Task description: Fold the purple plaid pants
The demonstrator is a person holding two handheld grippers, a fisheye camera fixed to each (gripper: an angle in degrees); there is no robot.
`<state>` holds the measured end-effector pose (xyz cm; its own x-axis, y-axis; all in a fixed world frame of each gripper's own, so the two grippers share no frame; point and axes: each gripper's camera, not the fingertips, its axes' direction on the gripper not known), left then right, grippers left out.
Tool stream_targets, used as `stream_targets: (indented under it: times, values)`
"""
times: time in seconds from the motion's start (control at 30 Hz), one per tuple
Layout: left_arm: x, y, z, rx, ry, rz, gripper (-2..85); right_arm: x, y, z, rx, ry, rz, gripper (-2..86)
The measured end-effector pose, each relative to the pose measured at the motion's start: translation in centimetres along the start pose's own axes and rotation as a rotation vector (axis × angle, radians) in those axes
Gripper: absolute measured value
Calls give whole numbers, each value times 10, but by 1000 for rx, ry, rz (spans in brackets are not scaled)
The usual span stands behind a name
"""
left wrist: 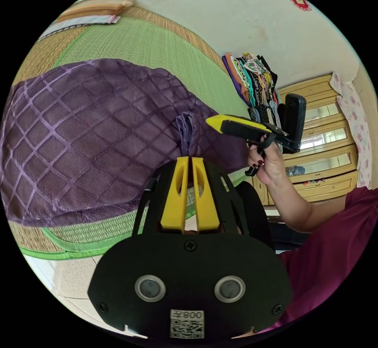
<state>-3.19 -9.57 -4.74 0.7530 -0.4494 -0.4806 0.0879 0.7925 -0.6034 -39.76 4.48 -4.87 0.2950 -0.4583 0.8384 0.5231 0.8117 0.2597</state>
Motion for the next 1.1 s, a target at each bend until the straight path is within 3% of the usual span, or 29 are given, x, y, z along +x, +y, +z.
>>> stream_targets:
  times: [0.2,0.37,0.53,0.63,0.8,0.93,1.1]
  values:
    - [39,1,-2,65,-46,90,5,14,15,16,11,3,7,1]
    - [57,-6,37,-79,-140,105,2,33,26,-3,79,-58,51,1]
    - [76,-7,56,-65,-119,82,2,56,28,22,-1,-50,60,1]
    - [93,-7,59,-46,-137,93,3,75,47,9,65,-103,103,2]
    - [129,-6,65,-5,-125,169,15,117,133,-45,180,-50,224,9]
    - [168,-10,95,-46,-35,257,46,181,252,-91,279,1,481,34]
    - [232,-19,147,-135,15,391,72,242,359,-90,324,-121,721,74]
